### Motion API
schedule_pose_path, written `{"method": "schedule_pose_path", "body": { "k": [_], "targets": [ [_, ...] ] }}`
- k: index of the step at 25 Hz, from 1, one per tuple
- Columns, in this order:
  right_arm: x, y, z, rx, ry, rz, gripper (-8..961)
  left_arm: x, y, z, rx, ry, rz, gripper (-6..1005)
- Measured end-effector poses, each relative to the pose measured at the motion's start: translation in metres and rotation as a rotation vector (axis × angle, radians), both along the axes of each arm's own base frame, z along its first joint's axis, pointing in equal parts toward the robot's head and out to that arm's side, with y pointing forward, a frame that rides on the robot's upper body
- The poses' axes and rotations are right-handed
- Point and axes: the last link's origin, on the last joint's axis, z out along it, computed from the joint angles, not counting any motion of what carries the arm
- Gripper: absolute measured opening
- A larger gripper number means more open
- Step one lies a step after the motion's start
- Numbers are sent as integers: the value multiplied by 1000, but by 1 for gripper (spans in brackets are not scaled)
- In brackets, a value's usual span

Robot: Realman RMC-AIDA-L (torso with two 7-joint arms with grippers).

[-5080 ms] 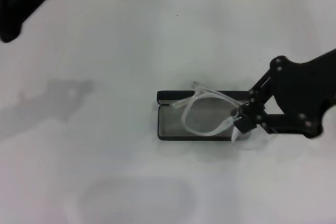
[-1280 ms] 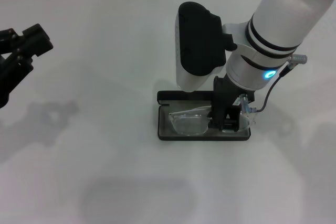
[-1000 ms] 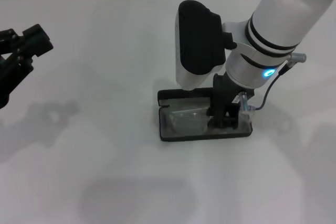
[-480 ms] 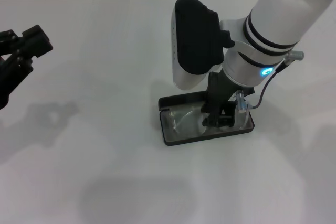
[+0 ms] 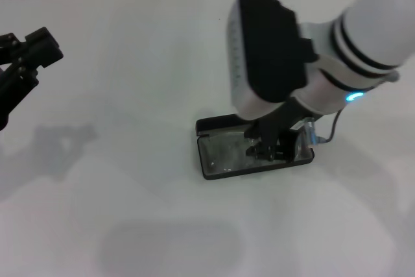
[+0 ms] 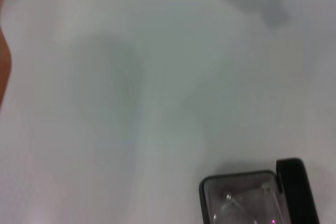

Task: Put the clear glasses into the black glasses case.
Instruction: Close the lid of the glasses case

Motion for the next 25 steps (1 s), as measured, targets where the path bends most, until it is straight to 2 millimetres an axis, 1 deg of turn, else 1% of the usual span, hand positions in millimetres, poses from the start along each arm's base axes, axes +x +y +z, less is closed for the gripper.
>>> {"method": "schedule_pose_path", "body": {
  "k": [1, 4, 7, 10, 12, 13, 14, 16, 17, 18, 20, 22, 24, 25],
  "targets": [
    [0, -1, 2, 5, 11, -1, 222, 1, 0, 0, -2, 0, -4, 115],
    [3, -9, 21, 51, 107, -3, 221, 5, 3, -2, -17, 2, -22, 115],
    [13, -14, 57, 131, 265, -21, 221, 14, 14, -5, -36, 5, -53, 115],
    [30, -15, 105, 214, 492, -66, 220, 24, 24, -9, -54, 3, -81, 116],
    [42, -14, 133, 248, 650, -107, 220, 30, 31, -14, -75, 1, -97, 116],
    [57, -12, 152, 277, 757, -157, 219, 31, 35, -17, -91, 2, -98, 116],
    [64, -12, 162, 289, 825, -179, 219, 35, 41, -22, -114, 2, -102, 116],
    [92, -17, 185, 322, 974, -229, 219, 42, 55, -35, -157, 10, -96, 116],
    [106, -21, 197, 348, 1039, -242, 219, 55, 75, -55, -213, 48, -90, 116],
    [125, -26, 208, 390, 1103, -265, 219, 55, 75, -55, -213, 48, -90, 123],
    [148, -30, 218, 443, 1166, -309, 219, 66, 93, -76, -259, 83, -69, 138],
    [175, -33, 224, 497, 1241, -363, 219, 73, 107, -101, -304, 116, -38, 153],
    [198, -36, 223, 535, 1305, -406, 219, 80, 116, -119, -331, 158, -22, 167],
    [206, -38, 222, 549, 1330, -419, 219, 83, 119, -128, -344, 184, -19, 175]
  ]
}}
